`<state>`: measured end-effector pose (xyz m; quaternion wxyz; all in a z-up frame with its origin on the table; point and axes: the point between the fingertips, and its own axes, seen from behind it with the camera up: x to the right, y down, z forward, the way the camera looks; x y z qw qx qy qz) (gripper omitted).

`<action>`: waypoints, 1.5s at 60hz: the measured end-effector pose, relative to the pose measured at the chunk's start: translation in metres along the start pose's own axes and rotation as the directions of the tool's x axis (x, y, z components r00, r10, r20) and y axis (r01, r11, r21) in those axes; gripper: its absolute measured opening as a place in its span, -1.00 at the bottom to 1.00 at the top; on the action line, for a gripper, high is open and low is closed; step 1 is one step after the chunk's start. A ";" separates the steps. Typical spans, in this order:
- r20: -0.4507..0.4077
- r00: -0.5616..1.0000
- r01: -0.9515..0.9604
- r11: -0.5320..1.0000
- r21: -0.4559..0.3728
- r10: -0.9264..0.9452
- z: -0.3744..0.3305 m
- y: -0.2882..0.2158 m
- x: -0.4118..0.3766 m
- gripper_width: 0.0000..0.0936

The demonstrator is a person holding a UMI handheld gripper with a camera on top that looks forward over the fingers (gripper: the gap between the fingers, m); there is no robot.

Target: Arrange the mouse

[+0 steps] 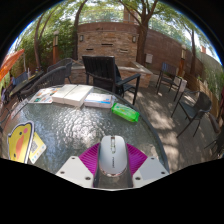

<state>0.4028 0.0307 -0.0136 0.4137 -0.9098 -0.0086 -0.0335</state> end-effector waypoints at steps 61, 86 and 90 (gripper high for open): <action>0.135 0.991 -0.014 1.000 -0.025 0.017 -0.060 0.021 -0.345 0.40; 0.061 0.998 0.021 0.999 0.050 -0.024 -0.260 -0.034 -0.347 0.82; 0.028 0.999 0.016 0.998 0.052 -0.018 -0.285 -0.037 -0.343 0.84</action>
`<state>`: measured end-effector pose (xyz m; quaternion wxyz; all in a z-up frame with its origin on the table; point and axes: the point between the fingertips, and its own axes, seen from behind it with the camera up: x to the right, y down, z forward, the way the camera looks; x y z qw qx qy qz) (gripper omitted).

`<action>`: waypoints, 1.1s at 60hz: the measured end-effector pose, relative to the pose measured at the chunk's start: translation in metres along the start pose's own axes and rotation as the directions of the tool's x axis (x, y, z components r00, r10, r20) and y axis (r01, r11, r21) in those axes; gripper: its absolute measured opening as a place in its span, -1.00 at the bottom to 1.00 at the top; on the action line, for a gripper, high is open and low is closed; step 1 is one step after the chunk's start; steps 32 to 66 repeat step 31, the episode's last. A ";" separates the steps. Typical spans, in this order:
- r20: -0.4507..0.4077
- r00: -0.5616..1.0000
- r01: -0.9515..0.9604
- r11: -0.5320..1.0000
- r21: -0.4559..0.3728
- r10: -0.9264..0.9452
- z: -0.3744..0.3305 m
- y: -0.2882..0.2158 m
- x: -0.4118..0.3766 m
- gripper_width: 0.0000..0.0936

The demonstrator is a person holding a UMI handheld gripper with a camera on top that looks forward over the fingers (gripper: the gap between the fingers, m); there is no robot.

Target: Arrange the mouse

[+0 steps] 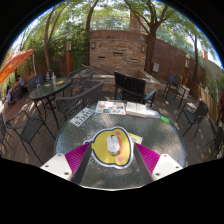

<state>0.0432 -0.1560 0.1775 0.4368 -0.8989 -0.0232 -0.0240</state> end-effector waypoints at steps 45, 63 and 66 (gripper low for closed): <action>-0.027 1.000 0.010 1.000 0.009 -0.010 -0.058 0.011 -0.008 0.83; -0.027 1.000 0.010 1.000 0.009 -0.010 -0.058 0.011 -0.008 0.83; -0.027 1.000 0.010 1.000 0.009 -0.010 -0.058 0.011 -0.008 0.83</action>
